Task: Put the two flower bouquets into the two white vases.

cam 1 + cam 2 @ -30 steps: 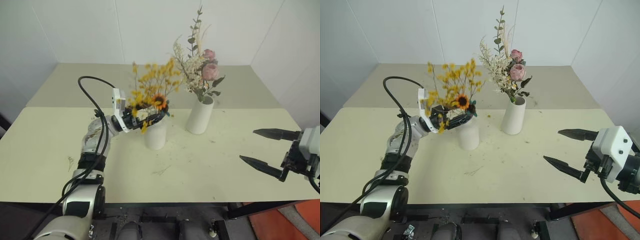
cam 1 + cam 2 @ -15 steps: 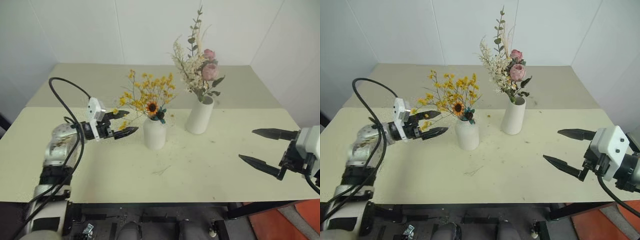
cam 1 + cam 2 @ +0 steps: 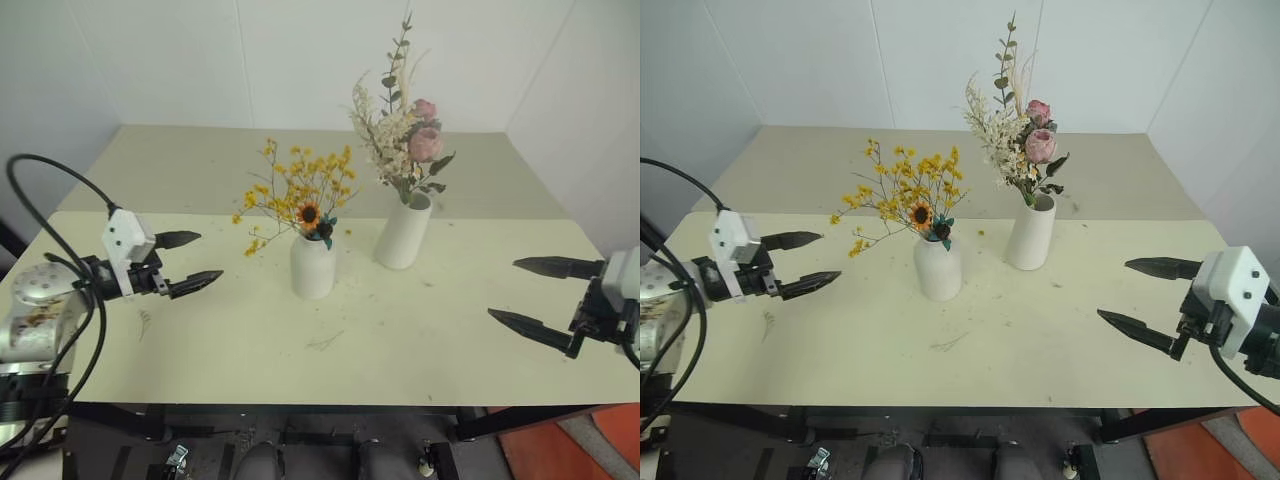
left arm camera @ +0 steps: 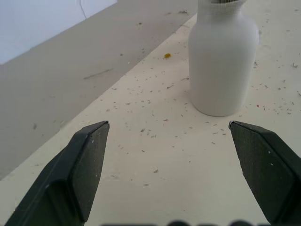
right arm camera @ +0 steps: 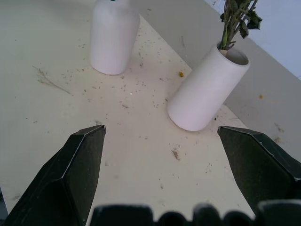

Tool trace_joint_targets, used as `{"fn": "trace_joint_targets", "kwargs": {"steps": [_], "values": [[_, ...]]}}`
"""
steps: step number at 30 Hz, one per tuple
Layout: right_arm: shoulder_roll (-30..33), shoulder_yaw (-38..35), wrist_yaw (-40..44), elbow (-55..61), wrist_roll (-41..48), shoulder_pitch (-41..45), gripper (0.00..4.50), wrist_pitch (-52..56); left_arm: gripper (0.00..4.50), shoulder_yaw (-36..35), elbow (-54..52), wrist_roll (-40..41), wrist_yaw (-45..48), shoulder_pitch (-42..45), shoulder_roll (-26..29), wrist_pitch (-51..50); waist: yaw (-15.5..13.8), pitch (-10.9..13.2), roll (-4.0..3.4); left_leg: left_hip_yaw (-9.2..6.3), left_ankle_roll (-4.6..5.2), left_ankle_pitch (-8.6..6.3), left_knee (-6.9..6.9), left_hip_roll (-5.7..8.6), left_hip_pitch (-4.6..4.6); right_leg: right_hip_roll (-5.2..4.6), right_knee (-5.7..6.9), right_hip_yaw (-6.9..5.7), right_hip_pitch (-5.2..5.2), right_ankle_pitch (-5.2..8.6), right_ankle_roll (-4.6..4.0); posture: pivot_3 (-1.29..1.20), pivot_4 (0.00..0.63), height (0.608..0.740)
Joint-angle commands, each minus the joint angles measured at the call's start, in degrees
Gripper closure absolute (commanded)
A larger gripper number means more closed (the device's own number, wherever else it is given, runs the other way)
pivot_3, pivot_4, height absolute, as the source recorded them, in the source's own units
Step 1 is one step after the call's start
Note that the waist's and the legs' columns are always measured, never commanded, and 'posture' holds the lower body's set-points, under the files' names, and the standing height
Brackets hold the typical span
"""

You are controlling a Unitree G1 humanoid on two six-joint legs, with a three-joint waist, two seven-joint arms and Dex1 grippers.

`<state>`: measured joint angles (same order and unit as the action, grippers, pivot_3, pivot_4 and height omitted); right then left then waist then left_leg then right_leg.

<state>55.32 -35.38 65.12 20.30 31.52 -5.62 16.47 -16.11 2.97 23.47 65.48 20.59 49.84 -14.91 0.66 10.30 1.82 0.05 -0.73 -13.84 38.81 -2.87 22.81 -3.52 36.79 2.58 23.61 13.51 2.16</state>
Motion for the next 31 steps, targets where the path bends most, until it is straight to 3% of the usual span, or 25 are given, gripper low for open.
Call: {"fn": "trace_joint_targets", "kwargs": {"steps": [1, 10, 31], "values": [[1.87, -2.67, 1.45, -2.46, -1.04, 0.59, 0.0, -2.41, 0.07, -3.56, -3.31, 1.33, -0.79, -0.91, 2.72, -0.47, 0.05, 0.0, 0.0, 0.0, 0.0, 0.0, -0.01, 0.0, 0.0, 0.0, 0.0, 0.0, 0.0, 0.0, 0.0, 0.0, 0.15, 0.74], [3.84, -1.47, 4.66, -4.98, 0.25, 1.31, 0.0, -0.77, 0.07, -7.13, -8.84, 4.87, -2.01, -4.41, 4.39, -3.3, 0.06, 0.0, -0.01, 0.03, 0.0, 0.0, -0.02, -0.01, -0.01, 0.0, 0.01, 0.02, 0.02, 0.01, 0.0, 0.0, 0.15, 0.74], [3.51, 0.22, 4.76, -5.15, -2.21, 0.52, 0.0, -2.33, 0.07, -2.02, -8.67, -2.18, -8.37, -3.32, 2.81, 2.47, 0.04, 0.0, 0.0, 0.06, 0.0, 0.0, -0.03, -0.01, -0.01, 0.0, -0.01, 0.03, 0.02, 0.01, -0.01, 0.0, 0.15, 0.74]]}}
